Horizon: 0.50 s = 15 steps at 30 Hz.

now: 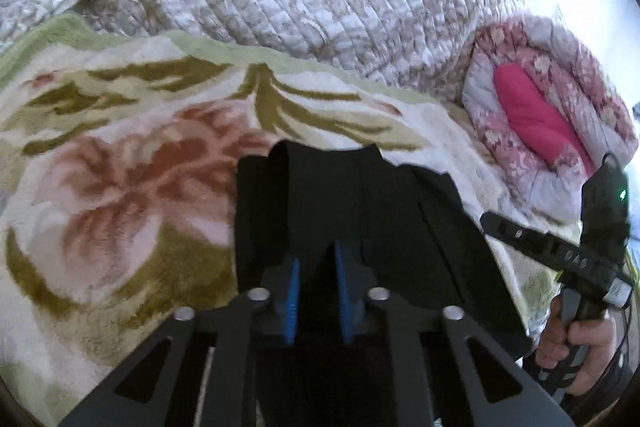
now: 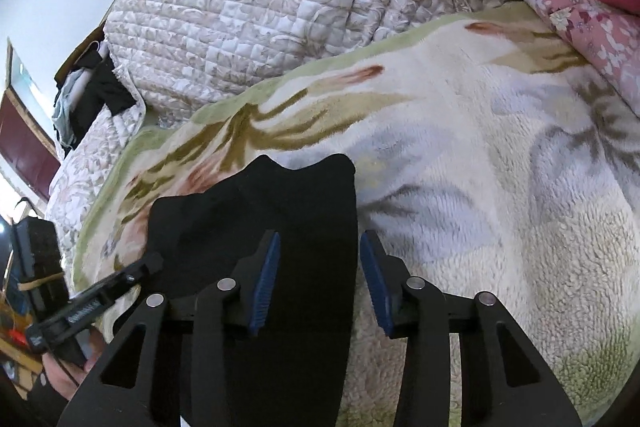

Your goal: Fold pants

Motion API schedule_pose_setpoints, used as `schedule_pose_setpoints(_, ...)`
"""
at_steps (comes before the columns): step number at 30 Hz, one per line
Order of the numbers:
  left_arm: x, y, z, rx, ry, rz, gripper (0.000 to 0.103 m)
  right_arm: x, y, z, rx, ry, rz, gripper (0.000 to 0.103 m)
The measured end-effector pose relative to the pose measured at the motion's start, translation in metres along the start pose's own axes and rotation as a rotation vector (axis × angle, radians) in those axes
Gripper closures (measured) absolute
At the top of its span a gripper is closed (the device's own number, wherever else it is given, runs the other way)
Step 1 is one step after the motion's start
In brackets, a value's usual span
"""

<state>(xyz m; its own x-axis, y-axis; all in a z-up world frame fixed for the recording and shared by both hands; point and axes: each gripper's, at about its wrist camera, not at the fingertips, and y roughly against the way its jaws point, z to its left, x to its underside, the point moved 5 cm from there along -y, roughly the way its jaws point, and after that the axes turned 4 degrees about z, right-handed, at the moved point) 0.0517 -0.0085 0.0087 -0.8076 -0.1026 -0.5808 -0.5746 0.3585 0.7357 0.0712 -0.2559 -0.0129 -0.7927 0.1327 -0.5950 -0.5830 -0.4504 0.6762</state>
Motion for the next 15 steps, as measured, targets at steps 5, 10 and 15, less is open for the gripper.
schedule_pose_setpoints(5,0.008,0.011,0.004,-0.034,0.012,-0.027,0.089,0.000,0.003,0.003,0.016,0.032,-0.013,0.062)
schedule_pose_setpoints(10,0.009,0.002,0.010,-0.026,0.016,-0.010,0.086,0.007,-0.013,-0.001,0.032,0.032,0.058,0.062)
schedule_pose_setpoints(15,0.002,0.010,0.014,-0.015,0.049,-0.002,0.083,0.001,0.001,0.002,0.096,0.079,-0.004,0.076)
